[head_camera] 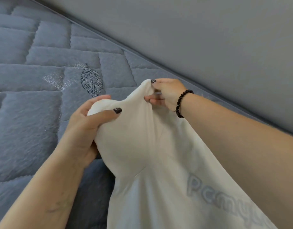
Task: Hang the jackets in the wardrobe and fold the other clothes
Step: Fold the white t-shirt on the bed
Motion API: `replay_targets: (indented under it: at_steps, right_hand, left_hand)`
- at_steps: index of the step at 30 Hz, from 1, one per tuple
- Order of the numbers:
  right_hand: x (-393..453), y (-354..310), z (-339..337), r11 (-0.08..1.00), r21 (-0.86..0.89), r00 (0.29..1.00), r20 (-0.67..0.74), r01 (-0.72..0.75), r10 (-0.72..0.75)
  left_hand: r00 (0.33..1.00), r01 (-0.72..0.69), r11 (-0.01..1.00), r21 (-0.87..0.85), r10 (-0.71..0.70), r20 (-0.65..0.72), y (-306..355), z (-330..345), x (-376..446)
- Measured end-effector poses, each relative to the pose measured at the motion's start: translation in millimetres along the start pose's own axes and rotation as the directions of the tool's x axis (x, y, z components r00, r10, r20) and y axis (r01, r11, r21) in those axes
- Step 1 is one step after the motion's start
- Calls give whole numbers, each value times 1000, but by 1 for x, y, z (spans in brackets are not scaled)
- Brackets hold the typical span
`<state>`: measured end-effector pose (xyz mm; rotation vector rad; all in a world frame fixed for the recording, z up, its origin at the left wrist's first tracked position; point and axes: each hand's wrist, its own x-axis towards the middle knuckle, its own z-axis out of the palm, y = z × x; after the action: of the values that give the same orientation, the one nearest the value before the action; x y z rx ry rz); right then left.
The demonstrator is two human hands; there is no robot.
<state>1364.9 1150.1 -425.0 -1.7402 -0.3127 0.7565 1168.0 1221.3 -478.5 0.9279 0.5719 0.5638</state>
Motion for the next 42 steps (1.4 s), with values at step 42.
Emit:
replay_targets:
  at_steps: [42]
  right_hand:
    - [-151, 174, -97, 830, -450, 783, -362, 329, -506]
  left_hand:
    - [894, -441, 233, 867, 201, 400, -83, 195, 55]
